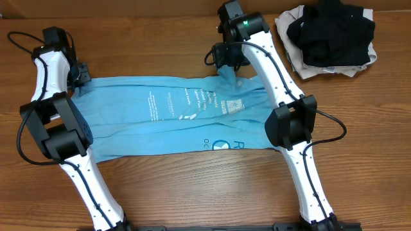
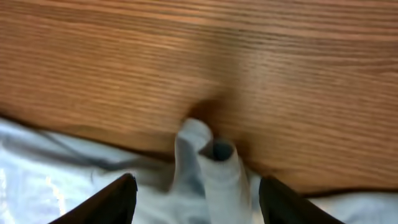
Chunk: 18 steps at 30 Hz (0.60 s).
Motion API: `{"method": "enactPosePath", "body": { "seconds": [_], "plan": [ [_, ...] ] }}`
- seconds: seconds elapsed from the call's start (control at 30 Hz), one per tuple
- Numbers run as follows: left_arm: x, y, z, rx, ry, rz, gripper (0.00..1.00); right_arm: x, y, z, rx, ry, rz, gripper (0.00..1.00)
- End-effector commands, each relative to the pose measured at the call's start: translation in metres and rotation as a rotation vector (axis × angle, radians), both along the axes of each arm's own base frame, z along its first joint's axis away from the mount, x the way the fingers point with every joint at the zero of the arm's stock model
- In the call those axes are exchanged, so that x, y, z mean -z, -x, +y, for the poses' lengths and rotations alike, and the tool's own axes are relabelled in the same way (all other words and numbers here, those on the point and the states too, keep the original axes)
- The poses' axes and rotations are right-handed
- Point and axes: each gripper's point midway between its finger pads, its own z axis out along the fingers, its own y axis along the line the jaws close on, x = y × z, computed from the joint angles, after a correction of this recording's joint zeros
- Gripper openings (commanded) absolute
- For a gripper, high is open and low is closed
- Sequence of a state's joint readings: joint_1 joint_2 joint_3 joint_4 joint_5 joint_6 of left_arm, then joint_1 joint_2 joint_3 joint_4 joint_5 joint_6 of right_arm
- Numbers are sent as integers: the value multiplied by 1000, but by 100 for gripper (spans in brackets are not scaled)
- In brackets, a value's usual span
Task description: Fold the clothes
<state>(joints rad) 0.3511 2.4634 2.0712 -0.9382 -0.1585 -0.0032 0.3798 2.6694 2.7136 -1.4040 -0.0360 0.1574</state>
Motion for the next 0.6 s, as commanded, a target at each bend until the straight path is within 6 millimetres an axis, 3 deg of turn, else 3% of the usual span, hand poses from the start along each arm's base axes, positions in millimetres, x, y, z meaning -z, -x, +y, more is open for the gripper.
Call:
{"method": "enactPosePath", "body": {
  "seconds": [0.0, 0.1, 0.23, 0.37, 0.57],
  "plan": [
    [24, 16, 0, -36, 25, 63, 4, -6, 1, -4, 10, 16, -11, 66],
    [24, 16, 0, -36, 25, 63, 4, 4, 2, -9, 16, 44, 1, 59],
    [24, 15, -1, -35, 28, 62, 4, 5, -5, -16, 50, 62, -25, 29],
    [24, 15, -1, -35, 28, 62, 4, -11, -18, -22, 89, 47, -77, 4],
    [22, 15, 0, -55, 28, 54, 4, -71, -29, -46, 179, -4, -169, 4]
  ]
}}
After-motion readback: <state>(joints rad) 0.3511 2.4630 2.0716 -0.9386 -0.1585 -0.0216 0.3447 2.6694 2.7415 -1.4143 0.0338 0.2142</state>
